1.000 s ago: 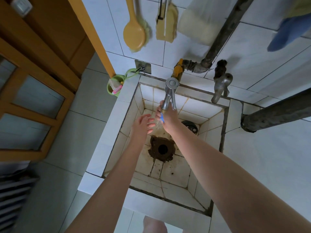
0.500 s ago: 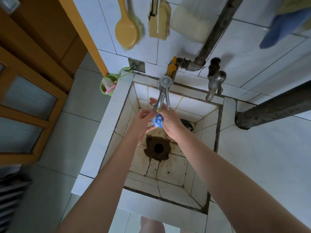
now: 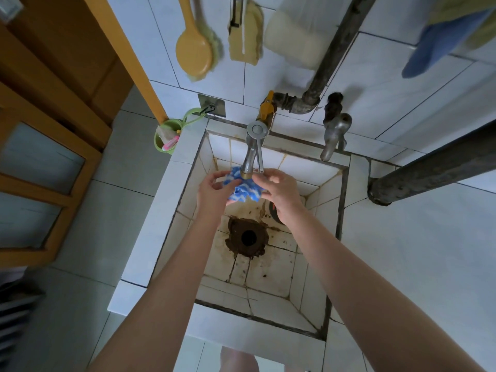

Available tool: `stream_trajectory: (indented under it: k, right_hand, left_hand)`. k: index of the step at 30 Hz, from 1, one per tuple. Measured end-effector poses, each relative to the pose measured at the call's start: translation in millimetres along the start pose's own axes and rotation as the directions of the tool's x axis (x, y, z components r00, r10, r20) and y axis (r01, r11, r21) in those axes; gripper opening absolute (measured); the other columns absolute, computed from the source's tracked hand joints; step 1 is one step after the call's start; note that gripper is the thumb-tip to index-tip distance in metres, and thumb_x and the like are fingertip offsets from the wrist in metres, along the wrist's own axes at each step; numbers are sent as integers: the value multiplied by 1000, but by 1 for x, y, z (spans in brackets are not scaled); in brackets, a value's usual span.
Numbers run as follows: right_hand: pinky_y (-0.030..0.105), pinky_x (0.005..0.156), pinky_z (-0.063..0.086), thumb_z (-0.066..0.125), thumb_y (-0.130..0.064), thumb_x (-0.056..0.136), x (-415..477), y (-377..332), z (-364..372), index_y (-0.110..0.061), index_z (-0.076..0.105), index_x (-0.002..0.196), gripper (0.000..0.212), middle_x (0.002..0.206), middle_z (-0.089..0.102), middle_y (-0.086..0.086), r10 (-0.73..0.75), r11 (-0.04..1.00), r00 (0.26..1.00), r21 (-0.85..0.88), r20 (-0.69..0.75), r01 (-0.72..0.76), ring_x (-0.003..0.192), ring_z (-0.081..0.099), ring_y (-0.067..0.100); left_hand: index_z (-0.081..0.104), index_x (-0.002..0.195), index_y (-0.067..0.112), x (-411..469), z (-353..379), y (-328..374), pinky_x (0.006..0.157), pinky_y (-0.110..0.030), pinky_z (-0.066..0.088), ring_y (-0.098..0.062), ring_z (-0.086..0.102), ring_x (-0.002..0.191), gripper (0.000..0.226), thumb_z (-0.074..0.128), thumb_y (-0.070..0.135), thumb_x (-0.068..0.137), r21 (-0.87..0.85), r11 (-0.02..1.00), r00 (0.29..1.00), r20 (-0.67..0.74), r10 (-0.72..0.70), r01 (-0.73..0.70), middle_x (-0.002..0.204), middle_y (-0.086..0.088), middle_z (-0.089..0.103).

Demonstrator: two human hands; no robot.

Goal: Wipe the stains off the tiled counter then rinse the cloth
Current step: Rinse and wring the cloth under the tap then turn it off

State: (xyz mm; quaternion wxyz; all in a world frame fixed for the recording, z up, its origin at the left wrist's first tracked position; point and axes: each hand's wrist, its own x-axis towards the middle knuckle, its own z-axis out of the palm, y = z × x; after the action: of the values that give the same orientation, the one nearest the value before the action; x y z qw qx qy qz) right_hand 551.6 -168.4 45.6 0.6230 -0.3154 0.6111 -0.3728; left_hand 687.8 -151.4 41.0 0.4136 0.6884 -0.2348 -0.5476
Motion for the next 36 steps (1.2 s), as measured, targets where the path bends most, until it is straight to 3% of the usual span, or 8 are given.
stream_trajectory:
  k: [3,5,8,12,18,24,28,36]
  right_hand:
    - [23,68,57,66,-19,86,1,3,3,-6,65,97,17,92,66,1,-74,996,996,-55,-48,71,85,65,15]
    - [23,77,55,66,-20,86,-2,4,4,-6,65,103,22,91,65,-4,-137,983,991,-126,8,137,88,63,12]
    - [9,69,49,69,-10,82,-9,9,4,-1,66,102,23,85,64,-5,-176,964,976,-177,132,198,76,60,-4]
    - [24,75,54,72,-5,78,-9,17,4,0,66,99,22,87,68,3,-196,944,966,-233,171,233,80,64,14]
    - [45,88,52,51,-13,94,-3,12,6,-9,57,95,7,94,61,5,-100,983,995,-160,-25,95,96,61,28]
    - [27,73,54,49,-21,96,4,2,5,-8,53,114,23,119,57,14,134,981,990,146,-45,-126,110,58,25]
    - [27,76,54,48,-10,94,6,-3,12,-11,58,107,17,116,60,13,168,981,986,91,22,-169,108,60,25]
    - [28,77,52,61,-28,89,-2,7,17,-10,57,110,28,113,61,10,141,987,988,-83,65,-136,102,60,22]
  left_hand:
    - [58,110,7,2,0,0,75,-35,57,-29,67,90,35,73,13,78,-2,1000,1000,-23,-3,3,106,-18,65]
    - [56,108,6,4,-1,-1,74,-32,56,-28,66,92,33,71,18,80,-28,999,999,-10,-32,32,109,-19,64]
    - [56,105,7,4,-1,-4,72,-31,53,-26,65,90,31,67,27,84,-44,999,999,18,-30,31,108,-18,64]
    - [61,103,7,0,2,-1,81,-33,51,-22,62,86,28,52,31,94,-75,996,993,118,-31,40,97,-11,66]
    - [56,116,3,-1,-2,-1,75,-24,54,-18,66,90,29,58,16,90,-125,990,973,228,-39,69,101,-8,67]
    - [60,105,5,-5,-12,-2,73,-27,54,-20,67,88,25,65,19,85,-65,986,965,226,-137,155,99,-8,68]
    - [58,107,9,-3,-15,-4,67,-21,54,-16,65,87,17,52,19,94,-80,994,977,203,-63,81,104,-8,65]
    - [58,106,10,-7,-20,-2,62,-16,54,-15,62,86,22,43,0,95,-10,1000,981,194,27,-25,114,-12,57]
